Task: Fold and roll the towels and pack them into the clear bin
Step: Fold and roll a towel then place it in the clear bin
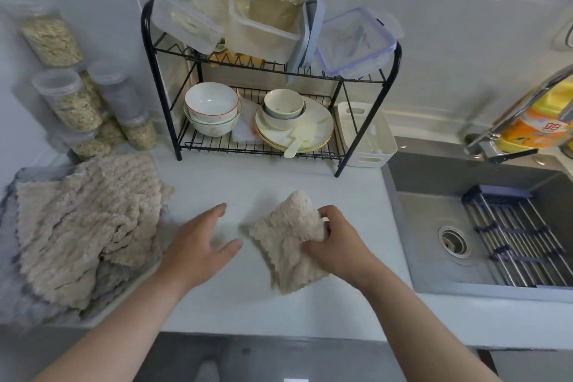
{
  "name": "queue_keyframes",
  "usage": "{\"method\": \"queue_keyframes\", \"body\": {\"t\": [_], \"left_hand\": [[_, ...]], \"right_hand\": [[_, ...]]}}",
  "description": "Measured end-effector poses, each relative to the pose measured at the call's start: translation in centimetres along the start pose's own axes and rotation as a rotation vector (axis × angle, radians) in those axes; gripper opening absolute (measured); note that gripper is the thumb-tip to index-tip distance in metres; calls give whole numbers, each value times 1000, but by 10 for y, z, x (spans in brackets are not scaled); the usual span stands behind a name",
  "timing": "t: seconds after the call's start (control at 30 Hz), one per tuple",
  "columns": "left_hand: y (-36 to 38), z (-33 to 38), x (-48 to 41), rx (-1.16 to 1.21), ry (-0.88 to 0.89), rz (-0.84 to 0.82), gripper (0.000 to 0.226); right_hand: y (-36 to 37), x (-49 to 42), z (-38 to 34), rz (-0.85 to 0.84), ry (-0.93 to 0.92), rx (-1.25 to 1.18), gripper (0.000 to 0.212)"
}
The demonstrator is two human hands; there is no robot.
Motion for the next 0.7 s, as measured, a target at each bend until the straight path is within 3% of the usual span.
{"method": "queue_keyframes", "body": {"t": [0.1, 0.13, 0.23, 0.4, 0.53, 0.7], "left_hand": [[23, 66, -9, 397, -103, -313, 112], [29, 82, -10, 514, -125, -411, 110], [28, 106, -6, 702, -209, -543, 62], [28, 102, 1, 1077, -387, -432, 50], [26, 97, 0, 1131, -424, -290, 30], [19, 89, -1, 1121, -427, -310, 29]], "right_hand": [[-11, 19, -25, -171, -84, -58, 36], [-15, 24, -30, -217, -98, -89, 37], [-25, 30, -39, -319, -112, -258, 41], [-19, 31, -18, -272, 16, -822, 54], [3, 37, -13, -269, 32, -775, 30], [0, 26, -16, -198, 10, -785, 34]]}}
Point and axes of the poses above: each hand's wrist, its own x-axis away from the middle knuckle, its own y-axis out of the palm, z = x × y, the point moved 9 cm from there along -x, towards the middle knuckle, and after that the axes turned 6 degrees about x, right-handed, at the moved point
